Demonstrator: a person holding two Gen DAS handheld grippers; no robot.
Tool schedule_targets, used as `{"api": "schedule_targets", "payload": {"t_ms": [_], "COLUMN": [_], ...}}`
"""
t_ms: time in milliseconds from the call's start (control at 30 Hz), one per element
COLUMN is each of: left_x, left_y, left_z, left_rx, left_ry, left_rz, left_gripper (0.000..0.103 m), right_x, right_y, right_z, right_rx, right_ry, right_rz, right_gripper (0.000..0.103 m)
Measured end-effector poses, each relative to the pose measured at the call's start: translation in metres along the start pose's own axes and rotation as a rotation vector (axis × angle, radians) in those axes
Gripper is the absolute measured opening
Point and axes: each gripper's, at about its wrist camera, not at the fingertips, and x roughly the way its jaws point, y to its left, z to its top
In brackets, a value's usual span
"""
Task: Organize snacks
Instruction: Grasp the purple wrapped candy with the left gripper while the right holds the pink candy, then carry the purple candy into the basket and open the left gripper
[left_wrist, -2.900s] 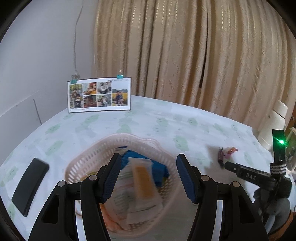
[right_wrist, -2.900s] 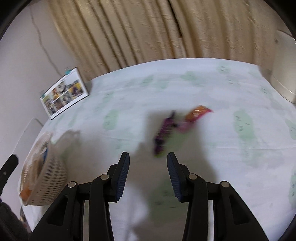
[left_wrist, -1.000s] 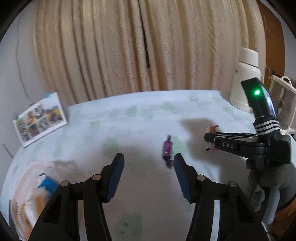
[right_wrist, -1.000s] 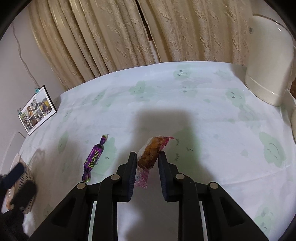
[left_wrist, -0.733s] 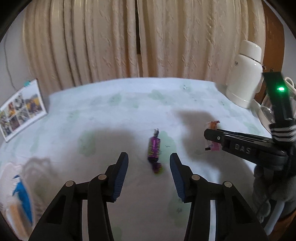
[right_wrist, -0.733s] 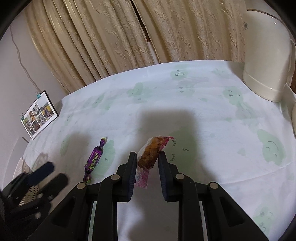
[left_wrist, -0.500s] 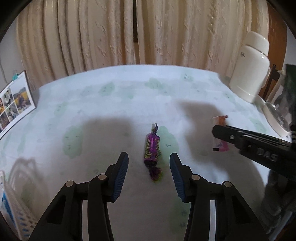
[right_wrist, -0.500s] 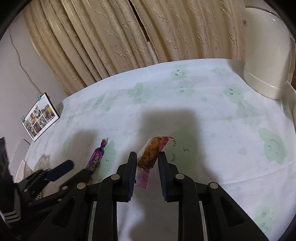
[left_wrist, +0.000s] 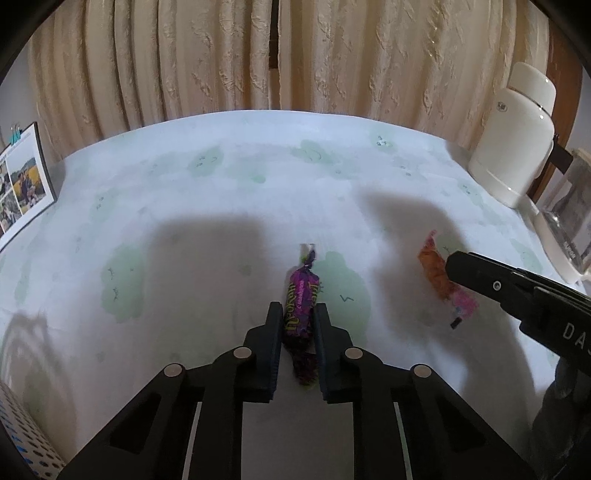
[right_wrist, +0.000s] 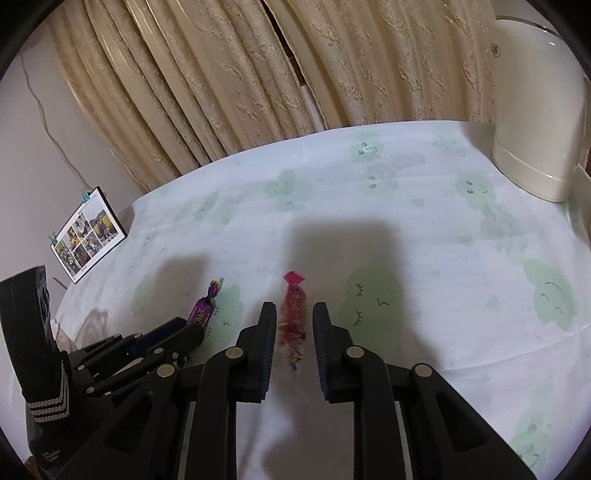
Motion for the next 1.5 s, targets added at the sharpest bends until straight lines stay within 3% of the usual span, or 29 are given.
{"api": "schedule_targets", "payload": {"t_ms": [167,300,400,700,900,1167,1500], "left_x": [-0.012,-0.035,-0.050,-0.099,-0.131,-0.167,-0.211], "left_y": [0.004,0.005,0.004,0.005,0.014,0.042,0.101], "left_z": [-0.003,-0.003,-0.003,-0.008,-0.013,-0.032,-0.060], "left_rx": [-0.026,-0.034,-0.031,-0.049,-0.078,-0.125,-0.214], "left_ry": [-0.024,-0.070,-0.103,-0.194,-0.251,-0.311,-0.351], "left_rz": [0.000,0.013,0.033,0.063,0.074,0.152,0.267], "left_gripper": [0.016,0.016,0.016,0.016,0.016,0.016,0.017], "right_x": [-0.001,0.002,0.005,0.022,0.022,0.008,-0.010], "right_y": [0.000,-0.005,-0.007,-0.002,0.002,-0.009,0.017], "right_z": [0.000,0.000,0.000,0.000,-0.004,-0.002,-0.004], "right_rx": [0.001,0.029,0.040,-0.020,-0.077,0.032,0.054], "right_ry": [0.001,0.010,0.015,0.052,0.050,0.050,0.048], "right_rz": [0.003,0.000,-0.008,-0.081,-0.139,0.005,0.162], "right_gripper": [0.018,0.024,0.034,0.034,0.020,0.020,0.020]}}
